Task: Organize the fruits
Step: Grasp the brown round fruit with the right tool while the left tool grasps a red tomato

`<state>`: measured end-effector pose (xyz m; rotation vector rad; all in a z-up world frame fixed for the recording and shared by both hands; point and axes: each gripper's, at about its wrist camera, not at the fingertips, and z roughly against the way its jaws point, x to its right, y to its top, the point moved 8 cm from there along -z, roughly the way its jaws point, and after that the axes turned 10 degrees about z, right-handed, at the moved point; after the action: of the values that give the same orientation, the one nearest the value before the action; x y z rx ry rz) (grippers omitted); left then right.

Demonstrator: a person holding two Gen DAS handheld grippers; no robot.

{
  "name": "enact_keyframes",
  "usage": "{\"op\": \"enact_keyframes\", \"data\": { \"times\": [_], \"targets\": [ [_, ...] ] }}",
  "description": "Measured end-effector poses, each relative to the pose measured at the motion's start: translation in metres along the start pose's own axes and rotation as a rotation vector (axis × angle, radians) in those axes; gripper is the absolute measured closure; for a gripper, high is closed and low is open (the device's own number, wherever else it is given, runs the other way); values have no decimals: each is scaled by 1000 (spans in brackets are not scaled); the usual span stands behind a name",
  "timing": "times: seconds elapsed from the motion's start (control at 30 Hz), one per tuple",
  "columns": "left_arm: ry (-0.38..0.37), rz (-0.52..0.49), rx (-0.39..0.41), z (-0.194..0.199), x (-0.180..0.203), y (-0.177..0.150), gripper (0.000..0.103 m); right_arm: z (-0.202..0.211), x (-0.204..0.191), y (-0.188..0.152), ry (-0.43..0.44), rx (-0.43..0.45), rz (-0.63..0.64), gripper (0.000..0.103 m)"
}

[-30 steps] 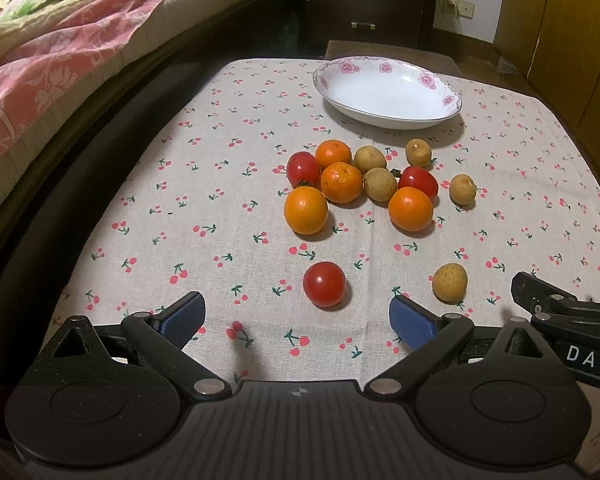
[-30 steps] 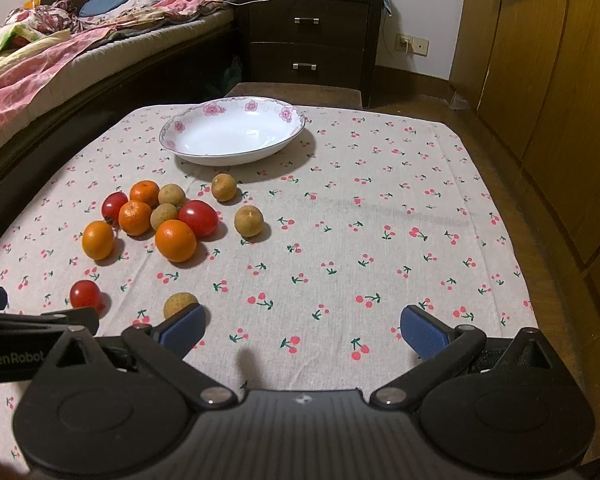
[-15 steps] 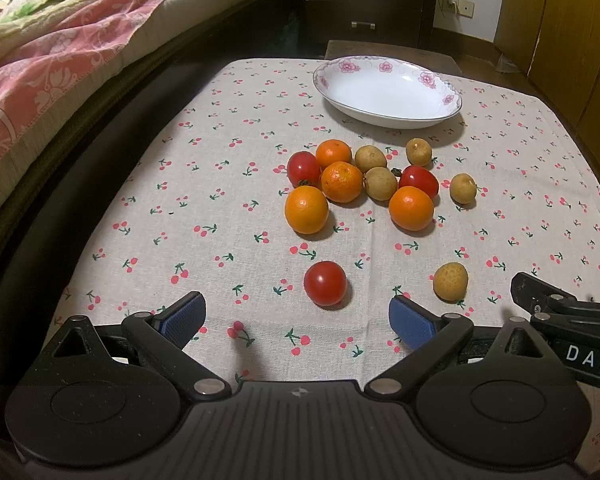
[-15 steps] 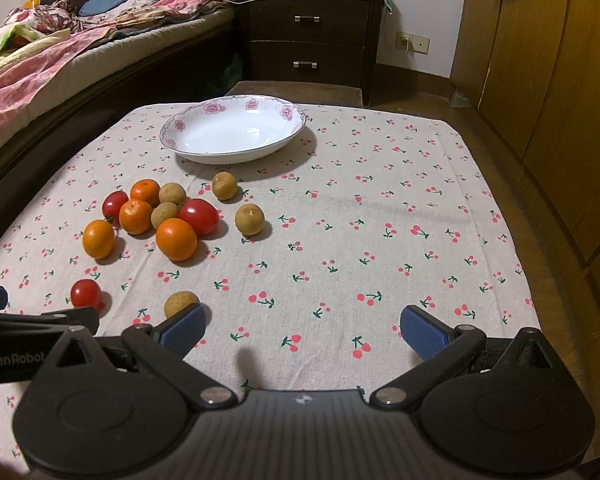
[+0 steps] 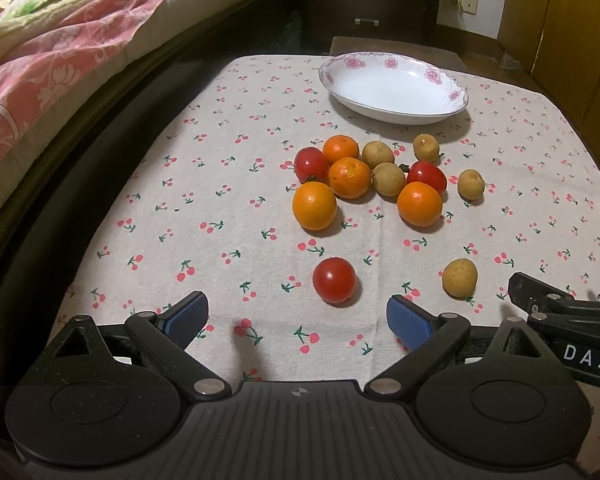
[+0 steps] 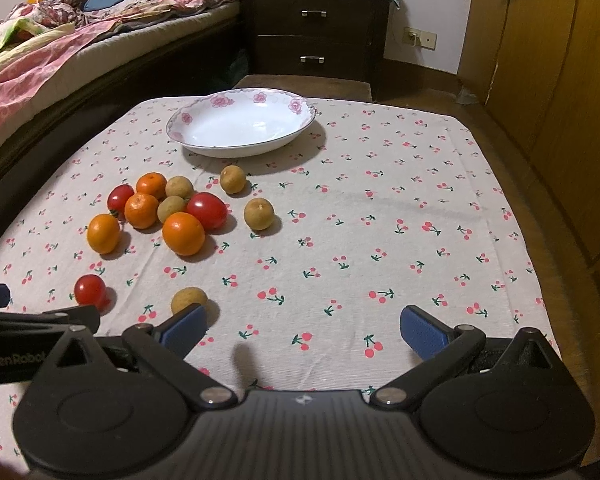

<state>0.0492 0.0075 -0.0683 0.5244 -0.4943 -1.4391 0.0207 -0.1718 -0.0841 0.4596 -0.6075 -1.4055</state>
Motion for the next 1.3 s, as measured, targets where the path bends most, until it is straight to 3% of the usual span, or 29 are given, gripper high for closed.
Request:
{"op": "enact_keyframes", "data": {
  "times": [0.2,0.33,0.4,0.53,0.6,1.0,1.3],
  "targets": [
    [3,17,16,2,-7,4,3,-3,-7,5,19,1,48,0],
    [32,-40,30,5,-12,6,3,-6,-15,13,54,19,91,2],
    [35,-48,37,8,-17,9,3,-9,-19,16,104,20,107,14],
    [12,-48,55,15,-22,18,3,-14,-32,22,184,24,160,21],
    [19,-59,61,16,-24,21,3,-15,-40,24,202,38,208,32],
    [-24,-54,-31,5,-22,14,3,-32,-72,16,308,15,336,65],
    [-70,-124,-31,-1,-2,14,5,-23,-55,19,292,23,308,65]
  ]
}}
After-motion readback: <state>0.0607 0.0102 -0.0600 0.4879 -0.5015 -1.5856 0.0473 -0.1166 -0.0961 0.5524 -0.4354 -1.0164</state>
